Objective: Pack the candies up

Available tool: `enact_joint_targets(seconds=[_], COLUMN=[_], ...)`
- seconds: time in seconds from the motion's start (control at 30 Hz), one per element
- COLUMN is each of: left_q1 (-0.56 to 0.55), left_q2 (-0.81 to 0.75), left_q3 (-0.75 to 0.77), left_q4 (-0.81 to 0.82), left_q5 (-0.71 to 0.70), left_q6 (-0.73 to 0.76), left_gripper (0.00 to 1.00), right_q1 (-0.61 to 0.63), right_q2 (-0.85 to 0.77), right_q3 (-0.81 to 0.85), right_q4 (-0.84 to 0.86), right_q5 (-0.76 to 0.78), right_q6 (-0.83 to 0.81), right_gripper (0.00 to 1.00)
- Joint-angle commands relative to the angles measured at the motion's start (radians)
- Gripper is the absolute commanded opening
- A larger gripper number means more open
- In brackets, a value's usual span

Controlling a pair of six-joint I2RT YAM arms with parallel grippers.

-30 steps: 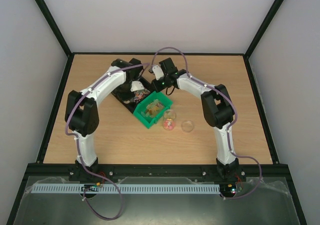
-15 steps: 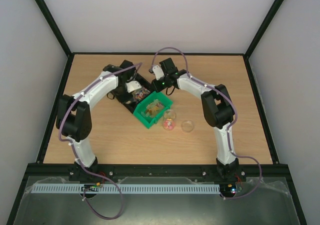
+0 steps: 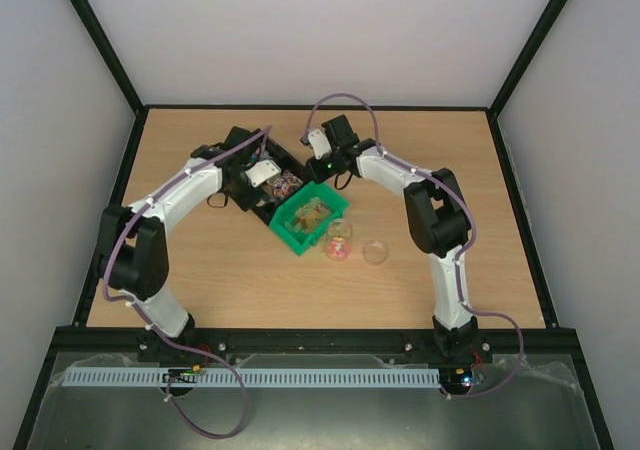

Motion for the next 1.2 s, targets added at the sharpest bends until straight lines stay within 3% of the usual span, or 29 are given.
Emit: enact_joint_targets(seconds=[0.0,0.53,1.17], left_q1=[0.005,0.111,0.063], left_q2=[0.09,-0.009,0.174], left_q3=[-0.075,-0.058,-0.005], left_q4=[0.106,-0.087,0.061], left_q5=[0.202,0.17,0.218], left_q6=[-0.01,0.07,-0.057], left_gripper=[0.02,0.02,0.02], right_q1=[0.033,0.015,0.017], right_q2=[-0.015,-0.005,-0.015], right_q3=[-0.027,-0.019,-0.033], right_q4=[-0.06,-0.061,-0.054], right_q5=[-0.064,-0.013,-0.125], right_q6=[-0.009,0.002,-0.016], right_gripper=[0.01,0.01,0.01])
